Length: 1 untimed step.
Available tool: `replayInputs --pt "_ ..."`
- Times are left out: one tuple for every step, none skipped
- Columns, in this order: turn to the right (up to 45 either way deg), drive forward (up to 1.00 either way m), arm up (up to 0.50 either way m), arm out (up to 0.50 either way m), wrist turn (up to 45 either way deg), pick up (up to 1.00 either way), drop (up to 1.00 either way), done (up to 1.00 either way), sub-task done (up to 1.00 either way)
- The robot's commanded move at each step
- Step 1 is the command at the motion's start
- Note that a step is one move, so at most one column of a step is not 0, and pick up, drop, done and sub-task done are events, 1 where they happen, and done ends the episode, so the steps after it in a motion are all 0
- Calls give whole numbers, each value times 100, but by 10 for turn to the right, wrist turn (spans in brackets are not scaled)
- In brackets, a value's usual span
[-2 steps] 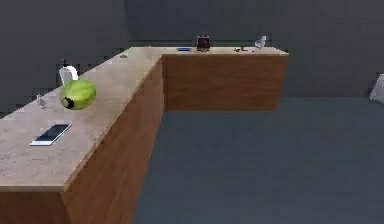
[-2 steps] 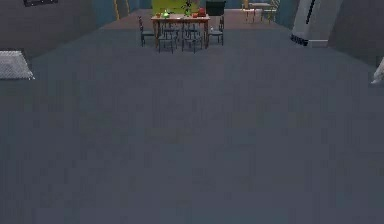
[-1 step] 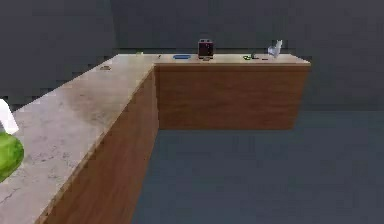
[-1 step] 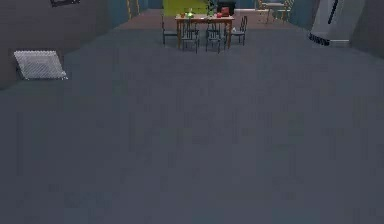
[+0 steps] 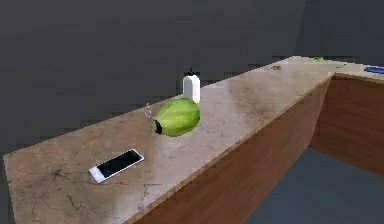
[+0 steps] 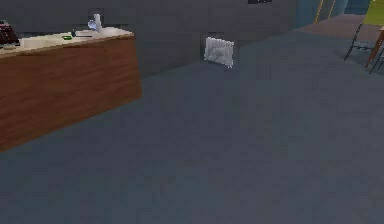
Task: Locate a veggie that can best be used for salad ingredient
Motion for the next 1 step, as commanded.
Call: replayInputs --pt "0 0 0 0 0 0 0 100 0"
